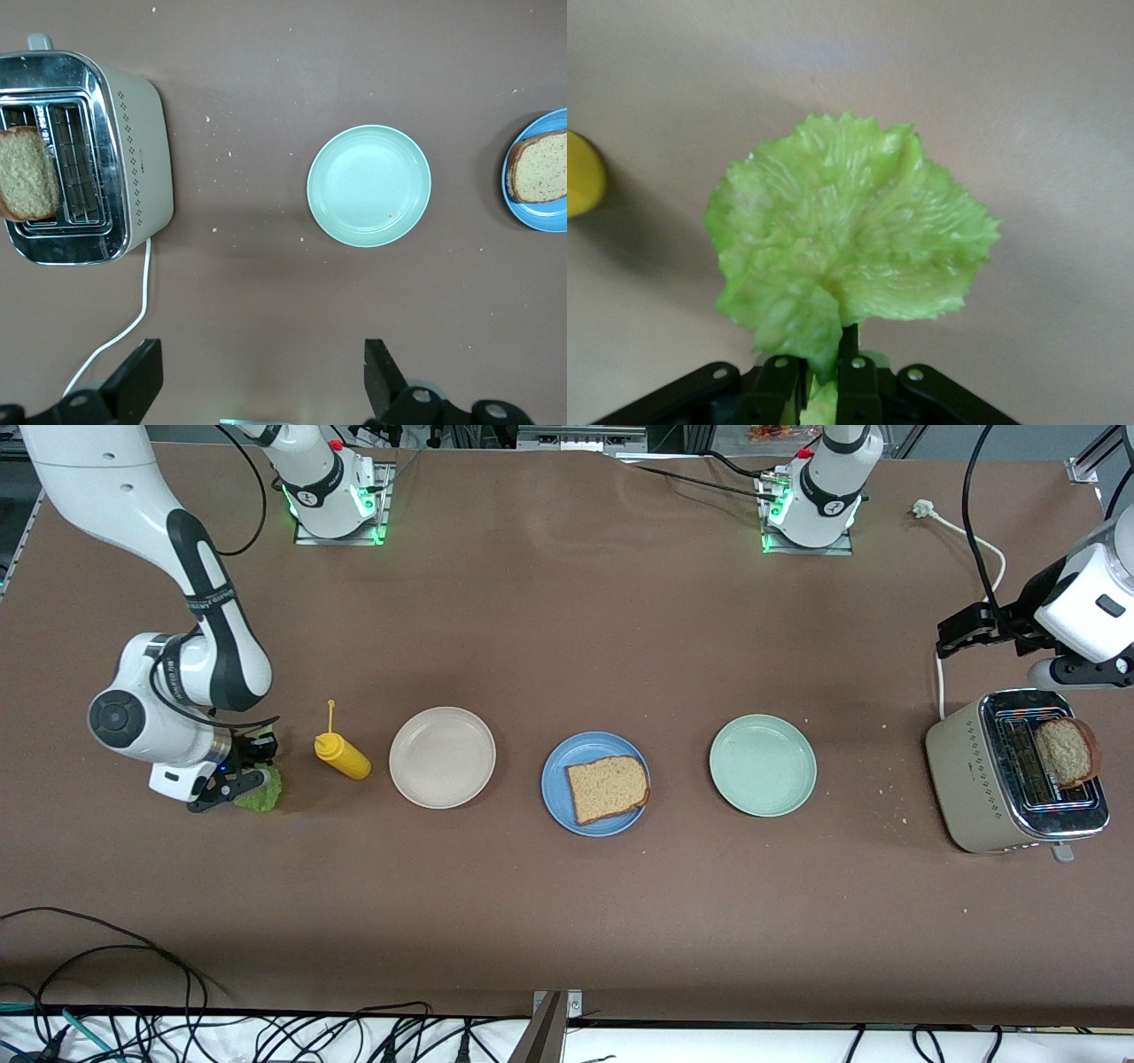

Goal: Make sandwich in blue plate with both arms
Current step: 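Grasp the lettuce leaf with the right gripper while the left gripper retracts, then carry the lettuce with the right gripper onto the toast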

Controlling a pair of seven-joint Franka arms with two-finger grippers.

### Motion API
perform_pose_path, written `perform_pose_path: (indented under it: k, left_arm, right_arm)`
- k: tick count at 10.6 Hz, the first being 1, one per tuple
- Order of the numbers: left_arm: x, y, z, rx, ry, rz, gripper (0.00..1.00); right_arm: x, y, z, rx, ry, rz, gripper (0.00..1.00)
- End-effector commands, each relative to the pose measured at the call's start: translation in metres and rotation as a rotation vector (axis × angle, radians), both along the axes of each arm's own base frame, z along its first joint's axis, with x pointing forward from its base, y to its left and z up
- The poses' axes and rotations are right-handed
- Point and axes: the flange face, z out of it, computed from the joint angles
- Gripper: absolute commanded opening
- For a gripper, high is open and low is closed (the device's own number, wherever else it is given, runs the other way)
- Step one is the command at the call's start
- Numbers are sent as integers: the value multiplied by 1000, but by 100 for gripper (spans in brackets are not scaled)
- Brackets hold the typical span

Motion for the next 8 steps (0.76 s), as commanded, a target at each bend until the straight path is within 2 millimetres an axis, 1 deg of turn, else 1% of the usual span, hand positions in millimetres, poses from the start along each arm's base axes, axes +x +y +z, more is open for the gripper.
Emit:
perform_pose_path:
  k: [1, 2, 3, 4, 5, 6, 7, 8]
  left_arm:
    - [-8, 7, 3, -4, 4, 9, 100]
    - [-8, 9, 3, -3, 4, 12, 100]
    - [-6, 8, 3, -2, 2, 18, 100]
    - [-6, 17, 14, -5, -17, 27, 100]
    - [-6, 32, 22, -8, -36, 42, 100]
    - [-6, 35, 31, -15, -56, 45, 100]
    - [-6, 35, 34, -9, -62, 43, 100]
    - [-6, 31, 34, -6, -59, 42, 100]
  right_arm:
    - [35, 25, 92, 19, 71, -27, 5]
    - [41, 44, 119, 11, 102, -47, 5]
    - [43, 63, 139, -2, 123, -82, 6]
    - [44, 85, 158, -14, 128, -114, 7]
    - [43, 115, 177, -22, 125, -108, 7]
    - [39, 148, 191, -26, 112, -89, 8]
    - [31, 190, 191, -14, 111, -55, 8]
    - [24, 228, 196, -7, 89, -22, 8]
